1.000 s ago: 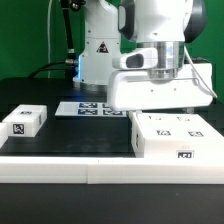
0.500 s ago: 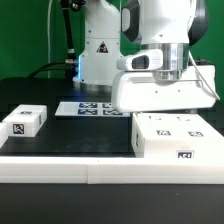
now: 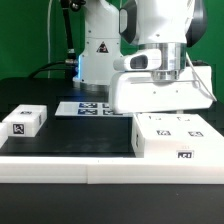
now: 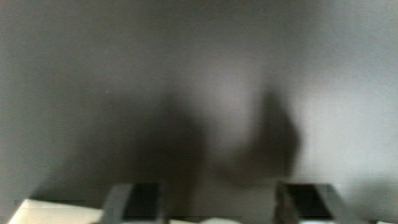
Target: Assemble cabinet
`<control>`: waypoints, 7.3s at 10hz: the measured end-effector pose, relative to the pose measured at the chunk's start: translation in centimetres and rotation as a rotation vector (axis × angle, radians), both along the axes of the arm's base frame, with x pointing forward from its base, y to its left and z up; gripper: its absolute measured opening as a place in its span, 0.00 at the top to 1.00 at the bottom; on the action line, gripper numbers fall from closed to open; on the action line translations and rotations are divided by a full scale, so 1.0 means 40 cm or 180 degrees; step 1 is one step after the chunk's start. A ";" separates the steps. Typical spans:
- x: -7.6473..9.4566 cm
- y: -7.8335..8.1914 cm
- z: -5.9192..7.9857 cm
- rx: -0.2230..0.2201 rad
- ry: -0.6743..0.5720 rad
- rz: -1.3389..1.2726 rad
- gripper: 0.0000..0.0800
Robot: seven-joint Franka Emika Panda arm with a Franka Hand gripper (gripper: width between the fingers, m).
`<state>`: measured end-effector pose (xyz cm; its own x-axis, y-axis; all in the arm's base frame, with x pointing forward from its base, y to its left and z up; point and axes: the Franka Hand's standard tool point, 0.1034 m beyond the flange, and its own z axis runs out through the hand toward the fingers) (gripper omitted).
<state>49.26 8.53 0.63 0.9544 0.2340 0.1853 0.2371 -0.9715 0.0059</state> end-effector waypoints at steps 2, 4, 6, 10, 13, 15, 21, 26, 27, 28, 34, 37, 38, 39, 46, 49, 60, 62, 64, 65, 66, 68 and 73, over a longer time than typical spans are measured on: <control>0.000 -0.001 0.000 -0.0001 -0.0002 0.0002 0.75; 0.000 -0.001 0.000 -0.0001 -0.0002 0.0002 0.75; 0.000 -0.001 0.000 -0.0001 -0.0002 0.0002 0.75; -0.007 -0.003 0.044 -0.0021 0.0031 0.0080 0.75; 0.001 -0.006 0.110 -0.0029 0.0083 0.0090 0.75; 0.003 -0.006 0.124 -0.0030 0.0097 0.0091 0.76; 0.001 -0.010 0.128 -0.0043 0.0142 0.0114 0.76; 0.032 -0.012 0.233 -0.0064 0.0290 0.0131 0.77; 0.027 -0.014 0.223 -0.0065 0.0297 0.0129 0.78; 0.027 -0.014 0.223 -0.0066 0.0299 0.0130 0.78; 0.046 -0.024 0.239 -0.0085 0.0374 0.0162 0.83; 0.087 -0.024 0.282 -0.0095 0.0446 0.0167 0.84; 0.083 -0.025 0.278 -0.0095 0.0446 0.0167 0.85; 0.083 -0.024 0.278 -0.0095 0.0447 0.0168 0.86; 0.090 -0.036 0.305 -0.0111 0.0437 0.0249 0.94; 0.108 -0.034 0.320 -0.0113 0.0478 0.0254 0.96; 0.170 -0.022 0.340 -0.0112 0.0470 0.0262 0.90; 0.170 -0.022 0.340 -0.0112 0.0471 0.0262 0.71; 0.170 -0.022 0.340 -0.0112 0.0471 0.0262 0.47; 0.167 -0.023 0.337 -0.0112 0.0469 0.0261 0.22; 0.149 -0.027 0.326 -0.0114 0.0483 0.0258 0.05; 0.086 -0.030 0.313 -0.0064 0.0456 -0.0163 0.02; -0.004 -0.033 0.267 -0.0022 0.0568 -0.0536 0.00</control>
Offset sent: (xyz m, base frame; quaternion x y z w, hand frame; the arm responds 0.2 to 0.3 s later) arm 0.0000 0.0000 0.0000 0.0000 0.0000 0.0000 1.0000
